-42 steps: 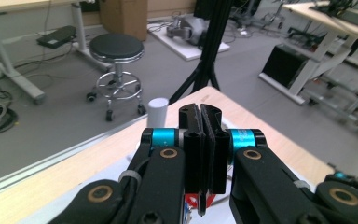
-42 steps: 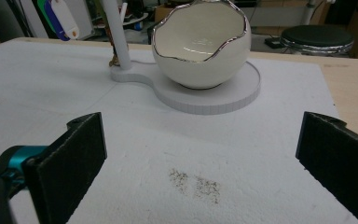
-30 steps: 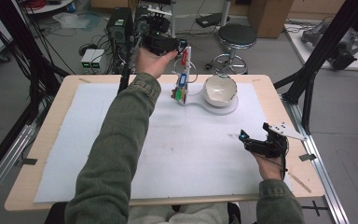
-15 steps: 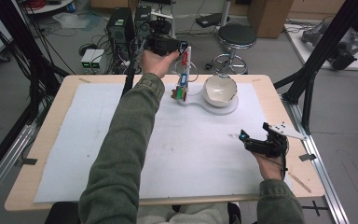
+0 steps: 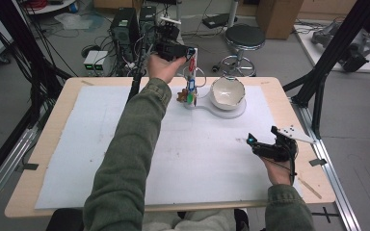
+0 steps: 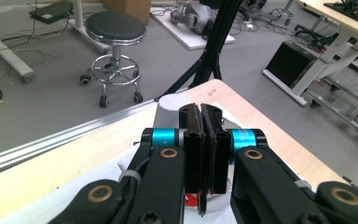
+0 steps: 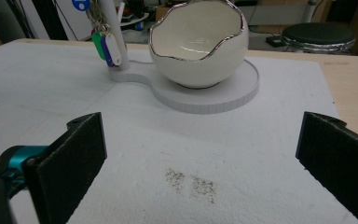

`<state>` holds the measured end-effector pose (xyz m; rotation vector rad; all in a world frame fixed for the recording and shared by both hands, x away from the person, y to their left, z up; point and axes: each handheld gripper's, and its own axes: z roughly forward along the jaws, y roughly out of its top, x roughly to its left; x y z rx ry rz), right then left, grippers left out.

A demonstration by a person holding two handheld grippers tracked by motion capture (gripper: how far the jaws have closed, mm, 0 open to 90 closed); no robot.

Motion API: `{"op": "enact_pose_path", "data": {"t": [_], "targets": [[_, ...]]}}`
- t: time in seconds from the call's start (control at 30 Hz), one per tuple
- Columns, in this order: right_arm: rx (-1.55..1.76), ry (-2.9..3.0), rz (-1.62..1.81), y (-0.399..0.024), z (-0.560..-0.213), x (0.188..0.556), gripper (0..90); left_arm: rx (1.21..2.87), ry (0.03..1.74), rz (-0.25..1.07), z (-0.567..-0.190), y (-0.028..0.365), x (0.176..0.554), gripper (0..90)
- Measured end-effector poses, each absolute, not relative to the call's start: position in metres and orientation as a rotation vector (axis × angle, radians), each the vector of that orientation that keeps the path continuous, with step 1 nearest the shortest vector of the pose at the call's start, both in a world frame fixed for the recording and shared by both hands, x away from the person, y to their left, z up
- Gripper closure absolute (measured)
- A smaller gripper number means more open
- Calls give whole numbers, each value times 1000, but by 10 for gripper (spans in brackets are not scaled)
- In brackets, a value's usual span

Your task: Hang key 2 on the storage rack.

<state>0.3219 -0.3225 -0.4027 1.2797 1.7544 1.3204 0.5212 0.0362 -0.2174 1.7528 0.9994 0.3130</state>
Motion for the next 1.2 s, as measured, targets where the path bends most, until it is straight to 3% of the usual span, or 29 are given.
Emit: {"op": "enact_pose_path", "data": {"t": [0.17,0.27,0.6,0.73,1.2], "targets": [[1285,1758,1319,-322,-403,322,7,1708,1011,258,-224,46,521,819],[1284,1763,1315,-322,-403,321,7,1675,994,211,-229,55,520,619],[1287,1761,1307,-323,-404,320,7,1624,1048,223,-237,82,511,139],[1290,1766,1306,-322,-404,321,7,1582,1055,220,-239,92,507,83],[1287,1769,1297,-320,-404,320,7,1521,1023,254,-244,124,480,84]]}}
